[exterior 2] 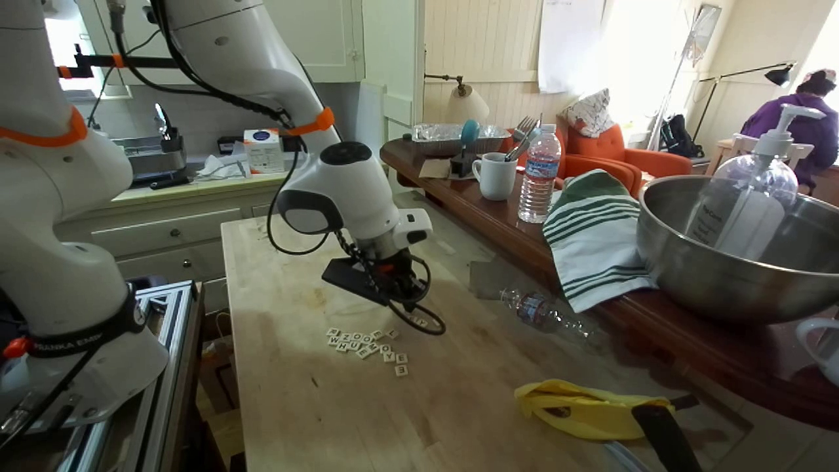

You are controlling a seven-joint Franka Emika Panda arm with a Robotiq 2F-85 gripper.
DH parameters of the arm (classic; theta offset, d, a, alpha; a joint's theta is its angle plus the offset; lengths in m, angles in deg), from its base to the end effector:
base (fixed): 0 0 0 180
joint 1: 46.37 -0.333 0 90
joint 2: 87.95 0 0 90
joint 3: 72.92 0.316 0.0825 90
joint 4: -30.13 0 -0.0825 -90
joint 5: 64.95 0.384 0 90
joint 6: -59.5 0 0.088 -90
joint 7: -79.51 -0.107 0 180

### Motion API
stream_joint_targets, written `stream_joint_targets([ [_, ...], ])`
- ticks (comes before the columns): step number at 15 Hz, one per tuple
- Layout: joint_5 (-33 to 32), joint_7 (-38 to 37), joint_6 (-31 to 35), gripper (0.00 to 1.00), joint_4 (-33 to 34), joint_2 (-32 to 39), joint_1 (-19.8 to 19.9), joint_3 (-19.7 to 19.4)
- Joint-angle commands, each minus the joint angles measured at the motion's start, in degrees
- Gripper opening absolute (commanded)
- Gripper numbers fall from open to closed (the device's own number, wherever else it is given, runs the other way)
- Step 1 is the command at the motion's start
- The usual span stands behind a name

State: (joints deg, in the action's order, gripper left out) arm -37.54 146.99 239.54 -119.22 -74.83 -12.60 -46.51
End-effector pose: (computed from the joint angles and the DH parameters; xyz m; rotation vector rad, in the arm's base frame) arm 0.4478 -0.0911 0.2094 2.9418 0.8198 0.5268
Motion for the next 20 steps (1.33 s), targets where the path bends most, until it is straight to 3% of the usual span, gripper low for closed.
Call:
stream_joint_targets([
  [1, 0.1, -1.95, -0.06, 0.0, 1.21, 3.53, -1.55, -0.79],
  [20, -0.28, -9.97, -6.37, 0.0, 2.0, 3.05, -4.38, -1.8],
])
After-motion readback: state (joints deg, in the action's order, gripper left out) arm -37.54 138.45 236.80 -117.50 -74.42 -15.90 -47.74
